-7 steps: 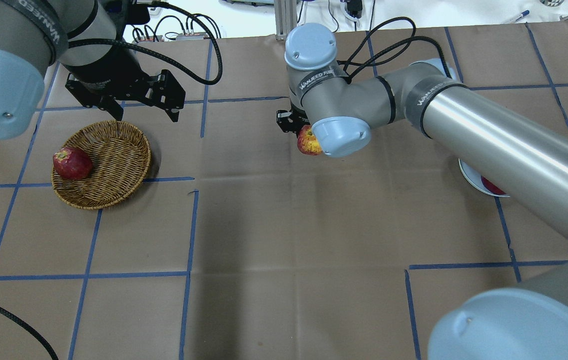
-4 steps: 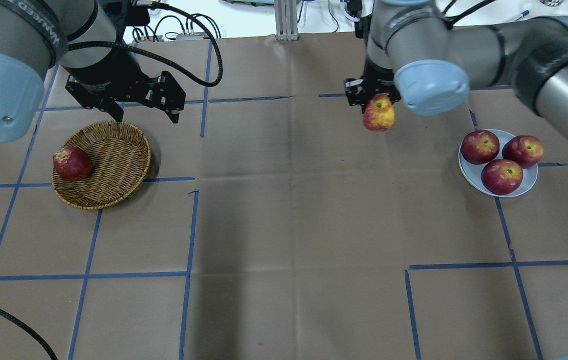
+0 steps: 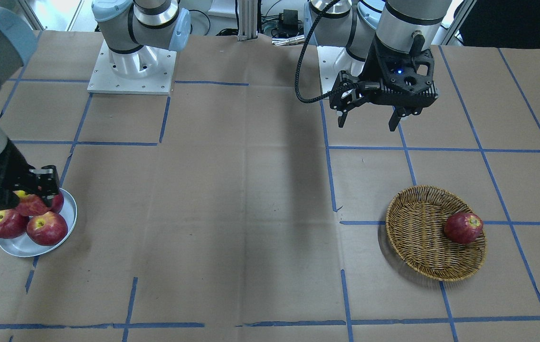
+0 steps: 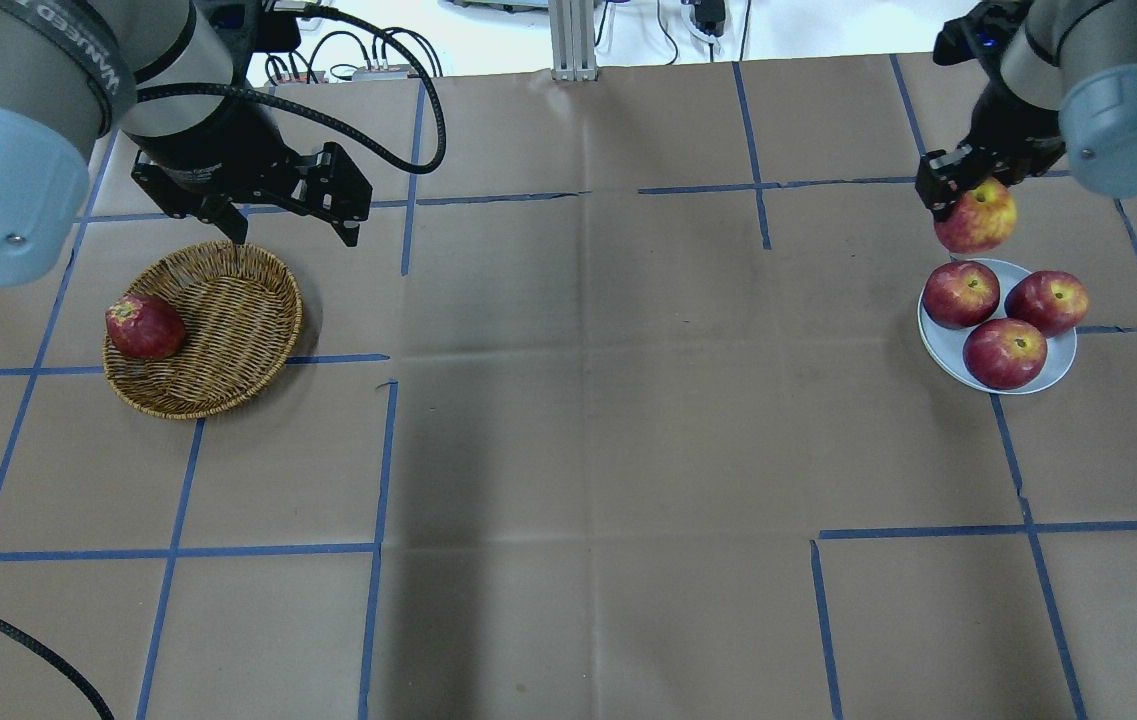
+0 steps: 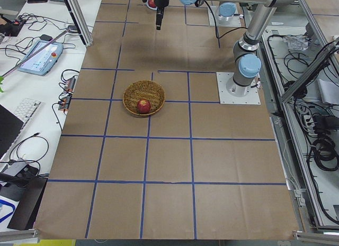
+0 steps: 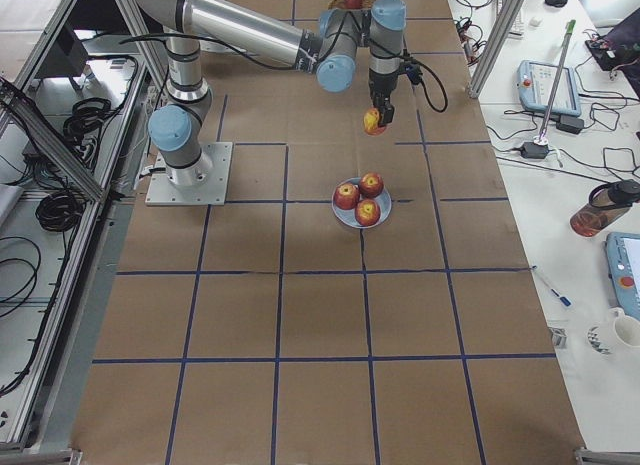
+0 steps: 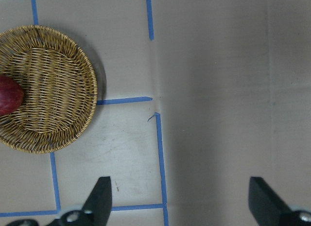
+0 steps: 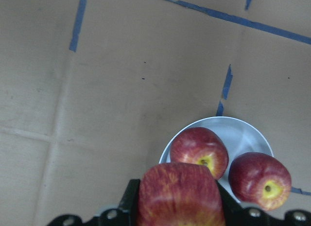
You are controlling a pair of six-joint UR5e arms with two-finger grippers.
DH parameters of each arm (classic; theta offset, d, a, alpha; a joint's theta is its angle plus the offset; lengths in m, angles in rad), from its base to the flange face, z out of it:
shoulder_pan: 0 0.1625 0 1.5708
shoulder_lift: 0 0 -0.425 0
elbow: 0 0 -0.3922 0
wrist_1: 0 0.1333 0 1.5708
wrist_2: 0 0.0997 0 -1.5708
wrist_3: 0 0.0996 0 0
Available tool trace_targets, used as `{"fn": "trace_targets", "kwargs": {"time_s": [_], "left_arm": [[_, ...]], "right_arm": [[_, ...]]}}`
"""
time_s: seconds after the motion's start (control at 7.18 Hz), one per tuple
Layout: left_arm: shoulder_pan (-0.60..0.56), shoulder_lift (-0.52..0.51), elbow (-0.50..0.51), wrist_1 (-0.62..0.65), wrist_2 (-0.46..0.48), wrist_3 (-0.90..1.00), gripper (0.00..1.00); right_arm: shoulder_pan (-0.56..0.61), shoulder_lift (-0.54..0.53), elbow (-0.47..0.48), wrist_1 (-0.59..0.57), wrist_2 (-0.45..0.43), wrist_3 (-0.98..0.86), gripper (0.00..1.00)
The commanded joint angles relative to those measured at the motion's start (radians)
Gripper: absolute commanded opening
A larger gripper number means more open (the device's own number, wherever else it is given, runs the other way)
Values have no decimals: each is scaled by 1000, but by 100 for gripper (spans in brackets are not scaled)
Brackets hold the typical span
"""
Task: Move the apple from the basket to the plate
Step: 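Lift the apple with the right gripper and carry it over the plate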
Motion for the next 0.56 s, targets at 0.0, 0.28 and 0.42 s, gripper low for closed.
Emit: {"fn": "trace_targets", "kwargs": {"time_s": [0.0,0.28,0.42], "left_arm": [[0,-3,0,2,0,0,99],[0,-7,5,2,0,-1,99],[0,-9,5,2,0,-1,99]], "right_arm": [[-116,36,24,-18,41,-122,43],[-138,86,52,-70,41,-154,43],[-156,99,59,-98,47,-162,43]]}}
